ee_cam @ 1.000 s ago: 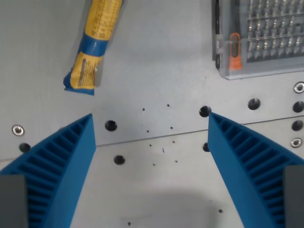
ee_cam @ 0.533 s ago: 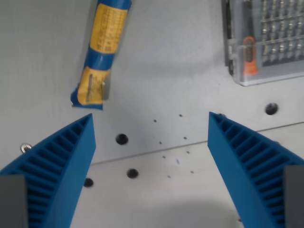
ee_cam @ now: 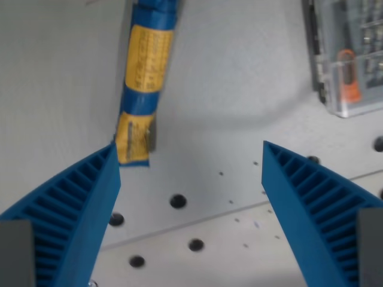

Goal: Move above the blue bag

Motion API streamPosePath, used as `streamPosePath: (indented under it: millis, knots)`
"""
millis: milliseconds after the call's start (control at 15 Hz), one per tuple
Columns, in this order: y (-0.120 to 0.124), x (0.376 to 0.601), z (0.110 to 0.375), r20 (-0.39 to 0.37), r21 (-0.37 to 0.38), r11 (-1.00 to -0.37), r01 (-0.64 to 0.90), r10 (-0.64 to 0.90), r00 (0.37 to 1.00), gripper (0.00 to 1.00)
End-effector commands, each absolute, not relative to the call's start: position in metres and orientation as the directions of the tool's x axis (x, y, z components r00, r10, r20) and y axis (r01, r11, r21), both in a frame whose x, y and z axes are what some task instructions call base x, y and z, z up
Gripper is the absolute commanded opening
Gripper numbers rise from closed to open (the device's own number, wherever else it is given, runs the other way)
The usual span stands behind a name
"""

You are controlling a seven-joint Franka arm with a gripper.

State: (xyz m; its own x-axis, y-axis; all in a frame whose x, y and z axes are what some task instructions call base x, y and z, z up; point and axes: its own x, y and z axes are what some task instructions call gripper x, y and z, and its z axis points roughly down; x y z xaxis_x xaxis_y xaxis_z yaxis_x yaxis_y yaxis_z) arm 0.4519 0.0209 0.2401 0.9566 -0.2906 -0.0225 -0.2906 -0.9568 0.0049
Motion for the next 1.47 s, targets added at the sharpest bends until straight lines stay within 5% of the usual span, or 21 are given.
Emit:
streamPosePath:
  millis: [67,1467]
  knots:
    - [0.028,0.450,0.226,0.074,-0.026,-0.893,-0.448,-0.449,0.890,1.00]
    - [0.052,0.470,0.158,0.064,0.005,-0.859,-0.511,-0.510,0.858,1.00]
